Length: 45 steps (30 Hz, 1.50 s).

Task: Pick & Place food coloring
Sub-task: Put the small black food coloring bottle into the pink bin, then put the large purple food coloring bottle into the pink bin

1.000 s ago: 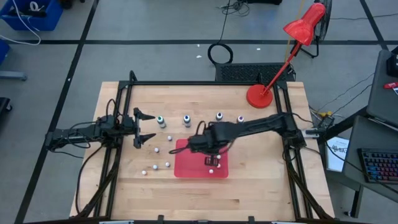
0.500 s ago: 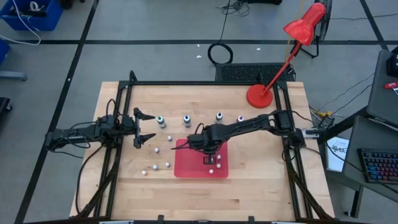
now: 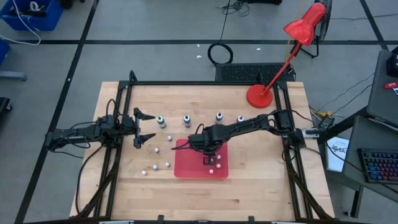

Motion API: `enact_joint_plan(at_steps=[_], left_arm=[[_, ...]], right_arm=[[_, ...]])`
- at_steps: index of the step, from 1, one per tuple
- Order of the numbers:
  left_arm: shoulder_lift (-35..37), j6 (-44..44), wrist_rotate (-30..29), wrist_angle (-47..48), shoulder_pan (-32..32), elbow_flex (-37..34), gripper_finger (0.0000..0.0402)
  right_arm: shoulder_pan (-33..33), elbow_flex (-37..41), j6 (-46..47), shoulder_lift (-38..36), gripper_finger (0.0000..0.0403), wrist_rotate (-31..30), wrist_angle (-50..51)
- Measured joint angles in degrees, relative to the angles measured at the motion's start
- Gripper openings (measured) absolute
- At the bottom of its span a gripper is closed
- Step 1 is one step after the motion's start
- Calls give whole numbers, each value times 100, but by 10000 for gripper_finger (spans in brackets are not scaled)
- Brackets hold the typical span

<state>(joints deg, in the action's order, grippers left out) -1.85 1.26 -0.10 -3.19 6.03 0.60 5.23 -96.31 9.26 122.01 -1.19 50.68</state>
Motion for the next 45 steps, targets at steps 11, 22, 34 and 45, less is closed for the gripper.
enact_joint_plan(at_steps=[11,22,34,45], left_arm=[[-2,0,1,-2,-1,1,392],[-2,0,1,9,2,2,392],[0,0,1,2,1,1,392],[-1,0,0,1,1,2,392]], right_arm=[[9,7,709,-452,212,145,221],[-33,4,1267,-1944,200,-82,1432],[-984,331,1959,-2826,202,-1250,2736],[-2086,1907,1381,-2817,203,-1045,1930]])
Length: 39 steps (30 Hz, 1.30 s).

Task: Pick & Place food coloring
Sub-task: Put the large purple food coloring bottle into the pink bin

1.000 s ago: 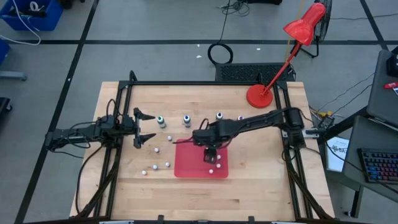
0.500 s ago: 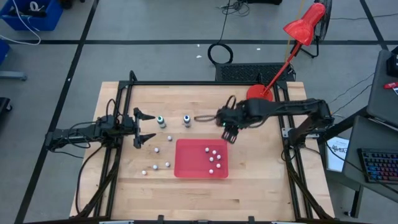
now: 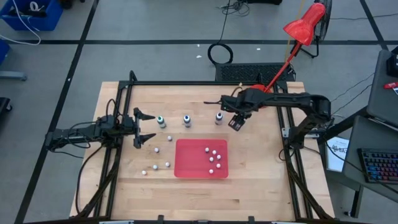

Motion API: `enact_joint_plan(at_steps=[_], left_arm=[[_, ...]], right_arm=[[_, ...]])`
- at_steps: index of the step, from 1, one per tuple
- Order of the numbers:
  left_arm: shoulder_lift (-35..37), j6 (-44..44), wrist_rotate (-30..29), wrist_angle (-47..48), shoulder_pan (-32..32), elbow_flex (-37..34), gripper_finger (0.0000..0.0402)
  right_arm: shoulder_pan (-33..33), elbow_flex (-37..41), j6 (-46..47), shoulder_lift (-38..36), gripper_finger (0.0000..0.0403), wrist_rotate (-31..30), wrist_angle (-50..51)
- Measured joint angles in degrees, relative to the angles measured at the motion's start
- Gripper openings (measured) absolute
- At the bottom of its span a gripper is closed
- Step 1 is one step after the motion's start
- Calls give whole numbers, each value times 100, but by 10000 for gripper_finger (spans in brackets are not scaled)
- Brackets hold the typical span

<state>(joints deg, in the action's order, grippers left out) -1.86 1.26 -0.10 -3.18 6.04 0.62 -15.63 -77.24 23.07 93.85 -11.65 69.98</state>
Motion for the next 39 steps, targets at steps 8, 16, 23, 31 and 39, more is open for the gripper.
enact_joint_plan(at_steps=[8,16,23,31,39], left_arm=[[1,-2,-5,1,0,-2,392],[1,0,-37,-7,-2,-2,392],[-1,0,-34,-4,-2,0,392],[-1,-1,-34,-2,-2,-1,392],[-1,0,-32,-2,-2,0,392]], right_arm=[[-249,723,-301,-22,203,407,-1201],[-330,1241,-407,9,203,722,-1889],[-351,1297,-177,6,177,745,-1670],[-349,1297,-124,6,160,746,-1375],[-349,1297,-54,6,140,746,-1048]])
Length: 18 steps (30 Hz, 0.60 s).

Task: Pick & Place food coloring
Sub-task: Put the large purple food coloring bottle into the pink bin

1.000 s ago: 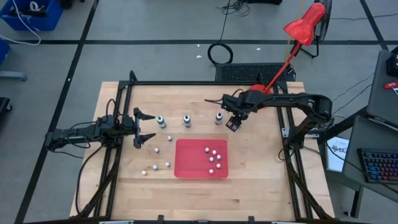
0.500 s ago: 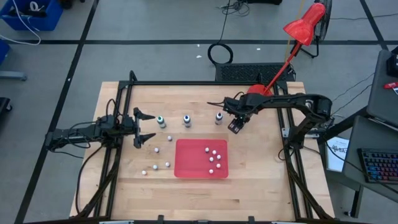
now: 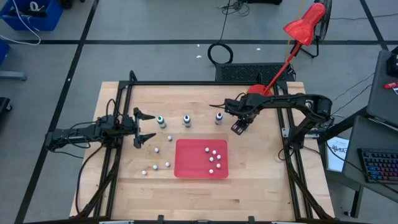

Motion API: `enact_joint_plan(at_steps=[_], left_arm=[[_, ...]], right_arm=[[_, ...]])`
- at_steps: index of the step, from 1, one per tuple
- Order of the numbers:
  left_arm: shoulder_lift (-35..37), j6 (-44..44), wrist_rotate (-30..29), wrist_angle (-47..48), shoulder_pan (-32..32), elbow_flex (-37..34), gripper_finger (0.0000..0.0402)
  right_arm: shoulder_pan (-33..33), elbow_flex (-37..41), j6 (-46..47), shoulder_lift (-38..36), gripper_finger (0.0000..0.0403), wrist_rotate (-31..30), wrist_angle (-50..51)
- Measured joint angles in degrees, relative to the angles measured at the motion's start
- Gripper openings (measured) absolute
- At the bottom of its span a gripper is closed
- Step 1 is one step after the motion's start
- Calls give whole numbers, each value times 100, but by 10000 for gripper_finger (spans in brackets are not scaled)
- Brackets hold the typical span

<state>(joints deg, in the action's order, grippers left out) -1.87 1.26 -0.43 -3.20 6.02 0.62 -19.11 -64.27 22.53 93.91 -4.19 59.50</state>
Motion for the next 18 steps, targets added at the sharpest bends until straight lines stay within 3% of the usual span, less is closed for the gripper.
enact_joint_plan(at_steps=[11,18], left_arm=[[0,0,0,0,0,0,392],[0,0,0,0,0,0,392]], right_arm=[[497,-142,-368,-56,126,-28,-28],[1320,-954,-97,-623,126,-47,-43]])
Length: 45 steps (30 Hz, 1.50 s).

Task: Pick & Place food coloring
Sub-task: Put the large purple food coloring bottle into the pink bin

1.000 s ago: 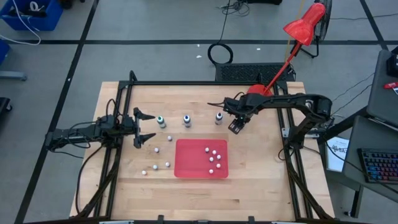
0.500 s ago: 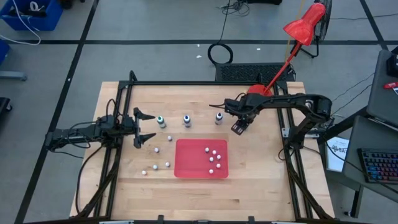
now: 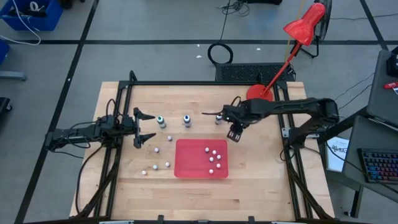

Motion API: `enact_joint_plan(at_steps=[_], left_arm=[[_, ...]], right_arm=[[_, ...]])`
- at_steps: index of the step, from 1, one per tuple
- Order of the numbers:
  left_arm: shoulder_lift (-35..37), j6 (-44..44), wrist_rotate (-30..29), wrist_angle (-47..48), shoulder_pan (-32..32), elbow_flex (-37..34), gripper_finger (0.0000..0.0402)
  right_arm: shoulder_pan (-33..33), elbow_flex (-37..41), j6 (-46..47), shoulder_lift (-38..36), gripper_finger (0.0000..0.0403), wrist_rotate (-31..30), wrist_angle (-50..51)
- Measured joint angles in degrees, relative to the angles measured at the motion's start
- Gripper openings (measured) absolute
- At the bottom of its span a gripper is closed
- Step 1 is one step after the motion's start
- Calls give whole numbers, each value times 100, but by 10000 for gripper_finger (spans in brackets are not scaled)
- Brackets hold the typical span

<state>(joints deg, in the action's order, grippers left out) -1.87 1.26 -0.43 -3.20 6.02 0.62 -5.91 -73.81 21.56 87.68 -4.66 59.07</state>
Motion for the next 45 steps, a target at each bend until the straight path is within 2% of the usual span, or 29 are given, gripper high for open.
enact_joint_plan(at_steps=[3,7,11,15,18,25,30,45], left_arm=[[0,-1,0,0,1,-1,392],[0,0,0,0,0,0,392],[0,0,0,0,0,0,392],[0,0,2,0,0,0,392],[1,-1,2,0,0,-1,392],[2,0,0,0,0,0,392],[0,0,0,0,0,-2,392],[1,0,-4,2,1,0,392]], right_arm=[[498,-584,110,-181,126,-37,-35],[1214,-1534,322,-123,126,-505,73],[1800,-2351,326,217,126,-1008,296],[2062,-2760,234,731,126,-1042,500],[2041,-2814,127,1151,126,-995,794],[1765,-2814,-228,2022,126,-429,1009],[1639,-2814,-426,2433,126,-405,1084],[1464,-2374,-435,2660,126,-254,1020]])
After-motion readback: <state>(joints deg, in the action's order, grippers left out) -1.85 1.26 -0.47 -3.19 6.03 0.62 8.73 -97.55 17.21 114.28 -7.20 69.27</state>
